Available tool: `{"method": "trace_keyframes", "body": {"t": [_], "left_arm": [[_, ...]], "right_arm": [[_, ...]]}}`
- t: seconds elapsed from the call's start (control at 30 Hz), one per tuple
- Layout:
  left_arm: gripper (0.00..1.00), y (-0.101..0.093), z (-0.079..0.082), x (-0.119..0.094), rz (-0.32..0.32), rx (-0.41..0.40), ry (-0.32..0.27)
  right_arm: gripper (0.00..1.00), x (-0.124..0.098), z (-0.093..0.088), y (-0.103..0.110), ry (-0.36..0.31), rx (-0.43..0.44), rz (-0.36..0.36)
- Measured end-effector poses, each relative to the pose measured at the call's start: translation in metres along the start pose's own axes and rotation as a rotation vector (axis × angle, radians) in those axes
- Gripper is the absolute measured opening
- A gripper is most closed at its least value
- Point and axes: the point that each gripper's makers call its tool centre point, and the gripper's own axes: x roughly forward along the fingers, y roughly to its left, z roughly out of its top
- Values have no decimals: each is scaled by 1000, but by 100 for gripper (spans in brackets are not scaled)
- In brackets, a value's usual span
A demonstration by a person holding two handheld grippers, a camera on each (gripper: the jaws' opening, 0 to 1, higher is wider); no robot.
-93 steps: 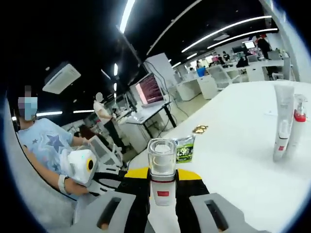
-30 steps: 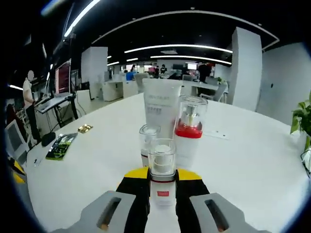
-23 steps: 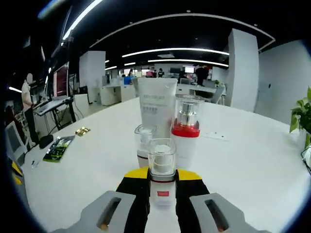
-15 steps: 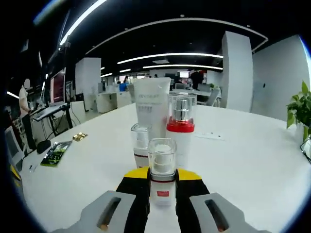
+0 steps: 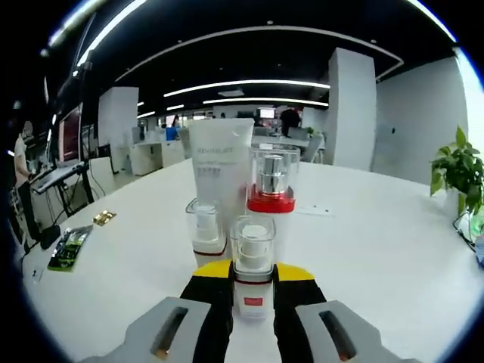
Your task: Arrange the skincare products in the storage area until every visible bottle or jar stands upright without overlapping.
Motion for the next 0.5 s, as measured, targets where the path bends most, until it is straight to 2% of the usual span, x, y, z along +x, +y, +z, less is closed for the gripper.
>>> {"method": "trace_keyframes", "body": {"t": [0.5], "left_arm": [[7,0,-2,1,-3,1,12]], "right_arm": [[12,3,1,1,4,56,-48]]}}
